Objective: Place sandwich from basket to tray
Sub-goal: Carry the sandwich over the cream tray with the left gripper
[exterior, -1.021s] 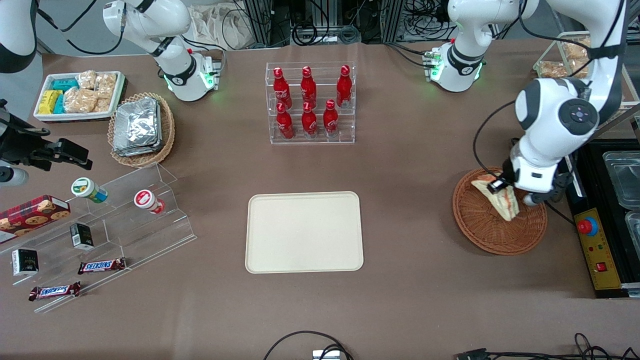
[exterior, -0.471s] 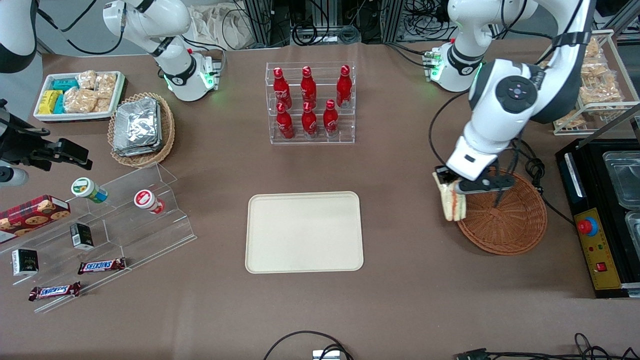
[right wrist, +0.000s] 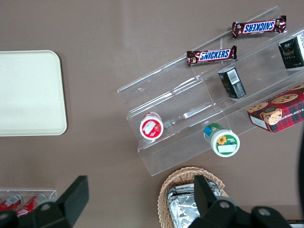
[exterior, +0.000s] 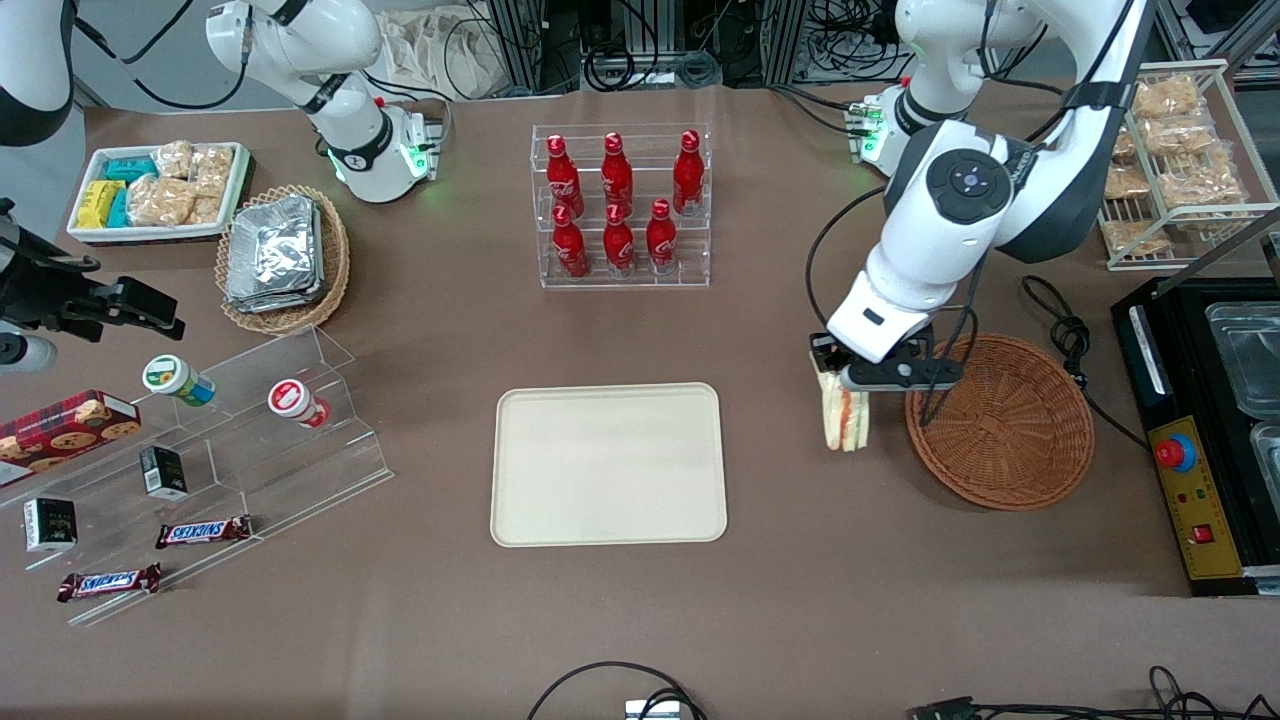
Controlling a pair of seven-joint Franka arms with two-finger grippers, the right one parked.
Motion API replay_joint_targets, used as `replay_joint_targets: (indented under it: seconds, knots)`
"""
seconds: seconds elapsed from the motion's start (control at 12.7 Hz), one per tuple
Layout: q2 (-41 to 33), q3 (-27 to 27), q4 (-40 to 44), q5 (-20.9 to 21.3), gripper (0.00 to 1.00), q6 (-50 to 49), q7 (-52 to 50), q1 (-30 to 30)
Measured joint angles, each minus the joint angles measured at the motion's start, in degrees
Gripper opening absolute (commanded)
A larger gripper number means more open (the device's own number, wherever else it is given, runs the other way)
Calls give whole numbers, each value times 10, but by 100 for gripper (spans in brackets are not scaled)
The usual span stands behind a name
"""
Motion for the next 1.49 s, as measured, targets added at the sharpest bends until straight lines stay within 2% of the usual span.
replay_joint_targets:
  seconds: [0.24, 0.47, 0.79, 0.86, 1.26, 1.49]
  knots:
    - [53, -5, 74, 42, 14, -41, -61, -22]
    - [129, -9, 162, 97, 14, -67, -140, -70]
    - [233, -10, 253, 136, 15, -75, -161, -124]
    - [252, -10, 267, 144, 18, -75, -161, -131]
    - [314, -10, 288, 175, 18, -72, -176, -184]
    - [344, -9, 290, 189, 18, -36, -179, -187]
